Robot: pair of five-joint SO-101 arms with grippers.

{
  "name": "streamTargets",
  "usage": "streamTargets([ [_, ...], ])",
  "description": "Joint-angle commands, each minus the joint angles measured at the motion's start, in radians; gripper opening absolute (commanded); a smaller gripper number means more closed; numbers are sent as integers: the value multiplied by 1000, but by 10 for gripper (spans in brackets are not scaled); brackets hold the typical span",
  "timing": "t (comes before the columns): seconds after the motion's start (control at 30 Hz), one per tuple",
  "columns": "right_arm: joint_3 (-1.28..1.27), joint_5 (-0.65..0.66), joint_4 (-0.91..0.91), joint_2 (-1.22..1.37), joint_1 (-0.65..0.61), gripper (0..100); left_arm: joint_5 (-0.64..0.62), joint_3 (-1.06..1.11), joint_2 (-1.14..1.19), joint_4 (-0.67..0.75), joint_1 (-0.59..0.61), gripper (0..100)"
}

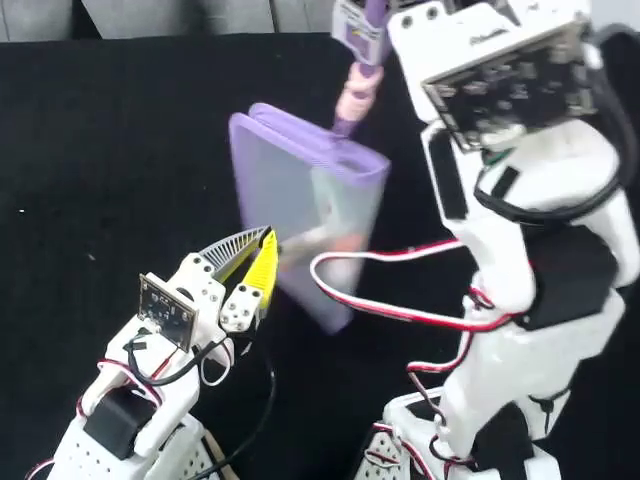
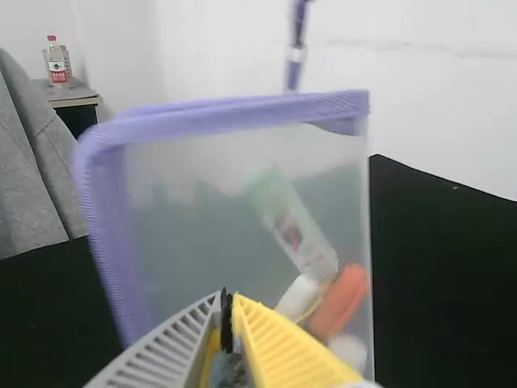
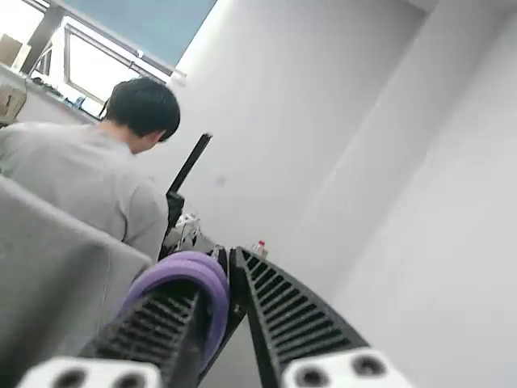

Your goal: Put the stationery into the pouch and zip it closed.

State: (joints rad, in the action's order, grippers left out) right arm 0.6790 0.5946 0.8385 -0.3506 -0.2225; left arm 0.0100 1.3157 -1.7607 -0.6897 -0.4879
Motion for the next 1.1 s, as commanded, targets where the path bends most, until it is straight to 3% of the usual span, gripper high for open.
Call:
streamTargets([
  [0.0,51,184,-12,-13,-23,11,3,-4,-6,18,1,30],
  [0.07,90,161,-34,-28,-3,11,3,-4,-6,18,1,30],
  [0.17,58,61,101,-35,17,11,2,-4,-6,18,1,30],
  [0.27,7,140,58,-31,23,11,0,-4,-6,18,1,30],
  [0.37,7,104,21,-53,55,11,-2,-4,-6,18,1,30],
  [0.57,-33,84,141,-97,49,11,5,-16,-6,17,2,31],
  [0.77,-82,78,233,-166,44,11,-3,-62,-5,-51,2,222],
  [0.9,-113,81,175,-209,44,11,-3,-130,-5,-104,5,212],
  [1.07,-113,87,215,-269,44,11,3,-205,-5,-124,105,213],
])
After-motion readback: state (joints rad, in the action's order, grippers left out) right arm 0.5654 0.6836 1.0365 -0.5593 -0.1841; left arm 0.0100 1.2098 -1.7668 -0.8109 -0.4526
